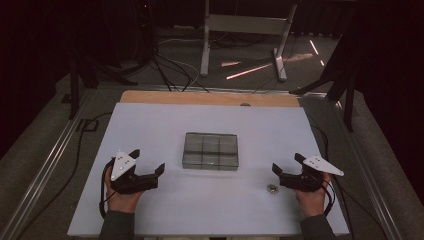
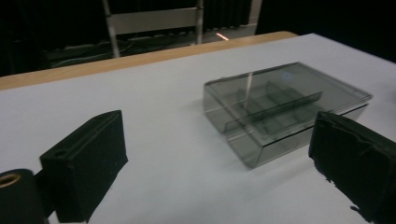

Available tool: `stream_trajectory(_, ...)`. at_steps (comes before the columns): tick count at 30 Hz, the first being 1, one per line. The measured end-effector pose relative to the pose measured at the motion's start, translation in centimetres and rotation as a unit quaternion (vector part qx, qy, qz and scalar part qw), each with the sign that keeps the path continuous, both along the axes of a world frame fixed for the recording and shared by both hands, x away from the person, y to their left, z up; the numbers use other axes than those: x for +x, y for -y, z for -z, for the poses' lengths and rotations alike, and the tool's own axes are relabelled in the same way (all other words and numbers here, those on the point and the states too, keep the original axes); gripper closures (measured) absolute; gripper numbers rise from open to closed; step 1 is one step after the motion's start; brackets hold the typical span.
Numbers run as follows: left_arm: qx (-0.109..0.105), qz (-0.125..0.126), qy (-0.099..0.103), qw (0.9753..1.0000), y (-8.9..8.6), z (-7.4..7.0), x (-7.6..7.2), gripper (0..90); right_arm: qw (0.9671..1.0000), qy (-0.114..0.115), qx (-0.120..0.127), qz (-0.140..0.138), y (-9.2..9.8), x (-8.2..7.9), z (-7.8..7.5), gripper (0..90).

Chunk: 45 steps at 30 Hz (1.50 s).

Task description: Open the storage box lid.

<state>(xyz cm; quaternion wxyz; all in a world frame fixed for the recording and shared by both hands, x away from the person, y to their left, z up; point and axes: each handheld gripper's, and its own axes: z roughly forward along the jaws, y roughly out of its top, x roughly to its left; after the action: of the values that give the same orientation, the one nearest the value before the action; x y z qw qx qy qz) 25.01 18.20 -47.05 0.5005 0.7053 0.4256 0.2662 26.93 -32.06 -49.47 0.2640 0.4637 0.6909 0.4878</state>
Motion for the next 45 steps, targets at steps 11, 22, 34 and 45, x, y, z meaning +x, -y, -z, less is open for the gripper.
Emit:
stream_trajectory(11,-0.011,0.025,-0.019,0.9994,2.0,-0.5,1.2,16.5,1.0000,0.002,0.005,0.003,0.2,-0.1,0.0,1.6)
stream_trajectory(22,-0.004,0.052,-0.049,0.9974,3.3,0.0,2.3,52.0,1.0000,0.004,0.005,0.006,0.2,-0.1,0.0,1.6)
stream_trajectory(34,0.015,0.098,-0.082,0.9916,4.5,1.4,2.9,90.0,0.9999,0.005,0.003,0.009,0.3,-0.1,0.1,1.6)
stream_trajectory(45,0.025,0.100,-0.096,0.9900,5.0,2.4,3.1,90.0,0.9999,0.004,0.002,0.010,0.4,-0.1,0.1,1.7)
